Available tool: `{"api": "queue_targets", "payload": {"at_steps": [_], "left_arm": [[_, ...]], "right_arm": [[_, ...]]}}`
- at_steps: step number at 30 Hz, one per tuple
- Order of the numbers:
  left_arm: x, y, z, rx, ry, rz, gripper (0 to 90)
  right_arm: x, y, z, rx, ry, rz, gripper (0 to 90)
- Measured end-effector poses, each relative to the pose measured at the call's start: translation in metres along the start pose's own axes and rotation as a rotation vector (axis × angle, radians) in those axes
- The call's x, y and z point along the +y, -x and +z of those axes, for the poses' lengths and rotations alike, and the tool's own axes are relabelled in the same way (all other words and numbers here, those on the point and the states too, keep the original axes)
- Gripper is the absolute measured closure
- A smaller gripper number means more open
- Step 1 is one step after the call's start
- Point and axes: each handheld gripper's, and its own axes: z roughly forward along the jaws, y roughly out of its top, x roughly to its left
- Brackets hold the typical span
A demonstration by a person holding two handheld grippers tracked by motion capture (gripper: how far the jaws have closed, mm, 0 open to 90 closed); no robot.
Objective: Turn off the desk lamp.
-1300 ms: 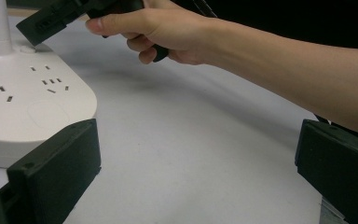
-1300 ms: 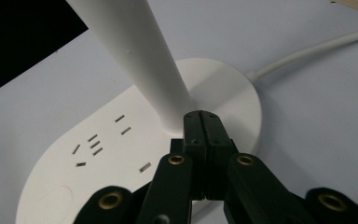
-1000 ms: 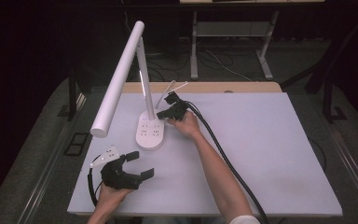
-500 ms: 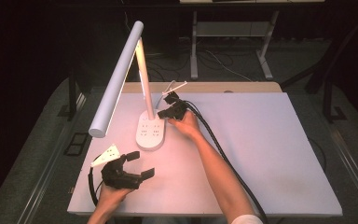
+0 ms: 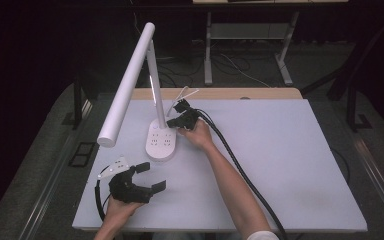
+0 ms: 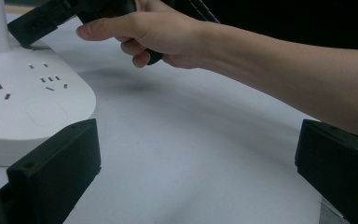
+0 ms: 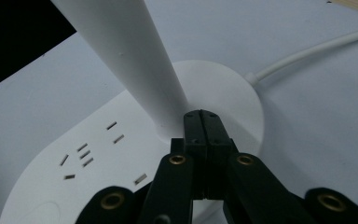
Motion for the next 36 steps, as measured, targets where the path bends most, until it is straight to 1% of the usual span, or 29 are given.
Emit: {"api": "queue_targets", "payload": {"at_steps": [6,12,22,24,28,30,32,36], "left_arm": [[0.0,-0.001,0.0,0.0,-0.001,0.0,0.0],[0.0,0.0,0.0,0.0,-0.002,0.002,0.0],[0.0,0.0,0.001,-0.001,-0.002,0.004,0.0],[0.0,0.0,0.001,-0.001,-0.002,0.001,0.0],[0.0,-0.001,0.001,-0.001,-0.003,0.003,0.0],[0.0,-0.002,0.001,-0.001,-0.004,0.003,0.0],[0.0,-0.002,0.001,-0.002,-0.002,0.002,0.0],[0.0,-0.002,0.001,-0.001,-0.003,0.003,0.0]], "right_arm": [[0.001,-0.001,-0.003,-0.009,-0.013,-0.008,90.0],[0.001,-0.001,-0.002,0.002,-0.006,-0.004,90.0],[0.0,-0.003,-0.001,-0.016,-0.008,0.002,90.0],[0.0,-0.004,-0.002,-0.025,-0.012,-0.007,90.0],[0.0,-0.003,-0.004,-0.015,-0.006,0.003,90.0],[-0.001,-0.003,-0.005,-0.029,-0.009,0.001,90.0],[-0.001,-0.003,-0.006,-0.028,-0.012,-0.003,90.0],[0.0,-0.003,-0.012,-0.014,0.012,0.005,90.0]]}}
